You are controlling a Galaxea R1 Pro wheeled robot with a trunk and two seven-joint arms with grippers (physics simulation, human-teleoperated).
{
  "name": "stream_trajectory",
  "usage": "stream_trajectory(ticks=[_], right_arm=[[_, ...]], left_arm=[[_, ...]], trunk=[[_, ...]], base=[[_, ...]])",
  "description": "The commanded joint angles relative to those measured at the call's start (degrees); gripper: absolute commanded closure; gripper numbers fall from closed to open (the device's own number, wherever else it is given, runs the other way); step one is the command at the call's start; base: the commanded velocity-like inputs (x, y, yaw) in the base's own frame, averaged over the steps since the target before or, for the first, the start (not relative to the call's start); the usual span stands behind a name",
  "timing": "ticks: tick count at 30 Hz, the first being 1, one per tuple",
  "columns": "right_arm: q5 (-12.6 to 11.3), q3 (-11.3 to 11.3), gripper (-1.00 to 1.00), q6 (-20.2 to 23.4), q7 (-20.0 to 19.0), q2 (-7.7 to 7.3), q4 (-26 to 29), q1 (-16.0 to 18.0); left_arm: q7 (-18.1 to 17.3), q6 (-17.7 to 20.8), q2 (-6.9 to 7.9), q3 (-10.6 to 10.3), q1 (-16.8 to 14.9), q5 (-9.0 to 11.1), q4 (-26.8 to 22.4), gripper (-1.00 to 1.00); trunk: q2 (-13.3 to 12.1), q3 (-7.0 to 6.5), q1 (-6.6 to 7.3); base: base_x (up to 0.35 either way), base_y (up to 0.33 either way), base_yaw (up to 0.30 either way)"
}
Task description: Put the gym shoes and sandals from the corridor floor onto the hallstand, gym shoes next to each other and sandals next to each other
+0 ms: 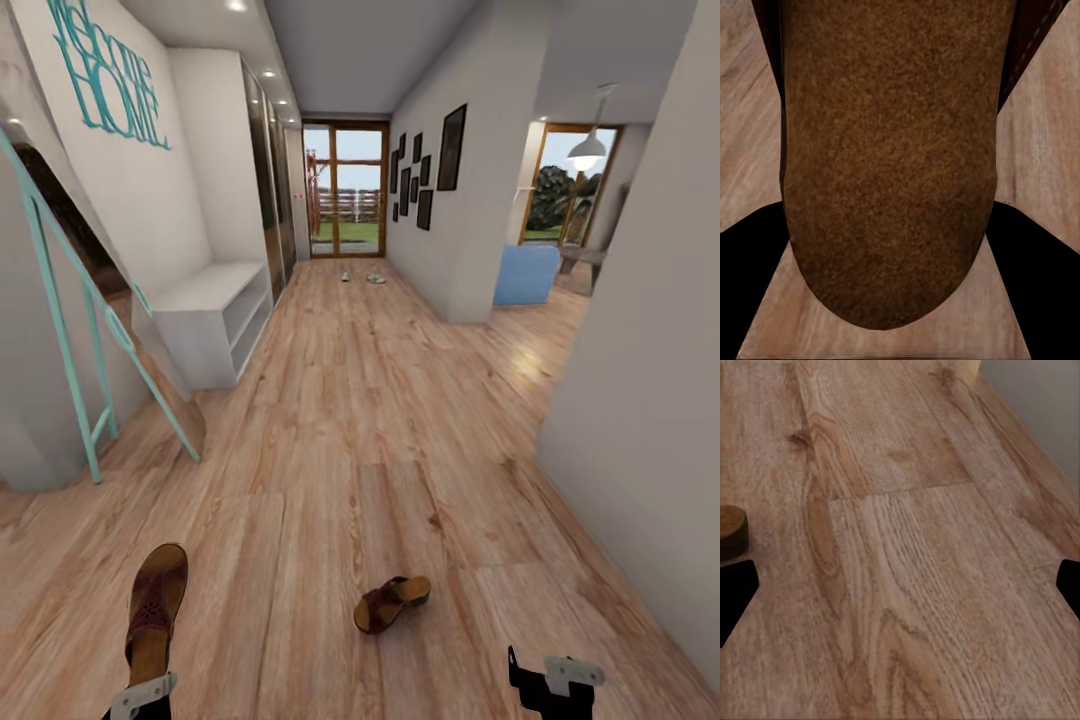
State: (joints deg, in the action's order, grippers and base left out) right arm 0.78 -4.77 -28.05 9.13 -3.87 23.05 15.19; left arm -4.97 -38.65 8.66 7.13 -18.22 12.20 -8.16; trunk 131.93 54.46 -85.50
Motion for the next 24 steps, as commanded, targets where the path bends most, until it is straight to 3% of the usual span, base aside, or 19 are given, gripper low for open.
stream_trajectory(ticks=[1,24], right_arm=[[0.09,-0.07,-1.00,-0.16,0.09,0.01,-0.02,0.02],[0.10,0.11,-1.00,-0.15,0.18,0.01,0.07,0.02]], left_arm=[[-0.48,-0.11,-0.01,0.42,-0.06,0.19,0.07,1.00],[-0.48,-0.11,-0.05,0.51,-0.06,0.19,0.02,1.00]], trunk=[[0.02,0.07,0.01],[0.02,0.57,0.01]], base=[[0.000,0.000,0.279],[0.000,0.000,0.279]])
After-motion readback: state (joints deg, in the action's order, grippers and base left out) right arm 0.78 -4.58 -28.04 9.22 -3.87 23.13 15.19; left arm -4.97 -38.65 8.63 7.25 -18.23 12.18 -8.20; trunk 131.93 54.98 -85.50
